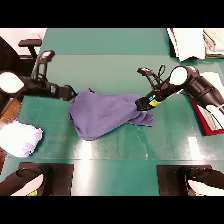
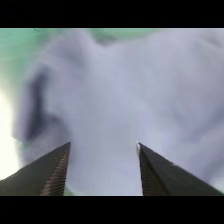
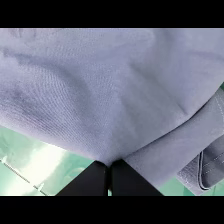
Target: Fold the shirts.
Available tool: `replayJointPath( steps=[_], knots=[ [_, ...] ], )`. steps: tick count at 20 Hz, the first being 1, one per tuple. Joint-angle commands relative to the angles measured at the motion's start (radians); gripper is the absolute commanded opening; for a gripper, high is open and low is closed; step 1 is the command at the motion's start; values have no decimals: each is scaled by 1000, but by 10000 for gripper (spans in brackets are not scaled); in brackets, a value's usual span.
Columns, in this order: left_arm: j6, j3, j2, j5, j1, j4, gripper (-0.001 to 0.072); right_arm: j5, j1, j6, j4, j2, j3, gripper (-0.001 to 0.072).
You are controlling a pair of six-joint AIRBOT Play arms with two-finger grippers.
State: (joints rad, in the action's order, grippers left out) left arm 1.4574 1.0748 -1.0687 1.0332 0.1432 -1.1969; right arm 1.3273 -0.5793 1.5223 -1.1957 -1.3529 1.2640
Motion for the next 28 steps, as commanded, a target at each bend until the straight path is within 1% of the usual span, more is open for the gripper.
replayJointPath(
  steps=[1, 4, 6, 8, 10, 11, 12, 14, 16, 19, 24, 26, 28],
  knots=[
    [-33, 49, -159, 11, -65, 11, 500, -1, 0, 0, 0, -1, 0, 16],
    [-54, 49, -316, -2, -65, 103, 500, -1, 0, 0, 0, -1, 0, 16],
    [-80, 49, -377, -24, -65, 195, 500, -2, 0, 0, 0, -1, 0, 17],
    [-126, 49, -392, -30, -65, 256, 499, -2, 0, 0, 0, -1, 0, 16],
    [-130, 65, -390, -26, -65, 257, 497, -6, 3, 0, -1, -1, 0, 17],
    [-130, 76, -385, -24, -65, 256, 335, -11, 7, 0, -1, 0, 0, 16],
    [-131, 95, -382, -18, -65, 256, 26, -16, 8, 0, -2, 3, 2, 17],
    [-130, 151, -379, 12, -65, 256, 25, -36, 22, 0, -3, 26, 2, 16],
    [-130, 221, -331, 32, -65, 253, 24, -37, 53, -1, -12, 73, 18, 16],
    [-130, 365, -166, 23, -65, 247, 24, 2, 129, -2, -12, 172, 141, 17],
    [-130, 666, 142, 22, -65, 232, 25, 6, 218, -2, -12, 367, 418, 17],
    [-125, 752, 229, 22, -65, 232, 25, 15, 238, -2, -12, 430, 505, 17],
    [-100, 815, 284, 23, -65, 232, 25, 42, 257, -1, -12, 470, 583, 16]
  ],
)
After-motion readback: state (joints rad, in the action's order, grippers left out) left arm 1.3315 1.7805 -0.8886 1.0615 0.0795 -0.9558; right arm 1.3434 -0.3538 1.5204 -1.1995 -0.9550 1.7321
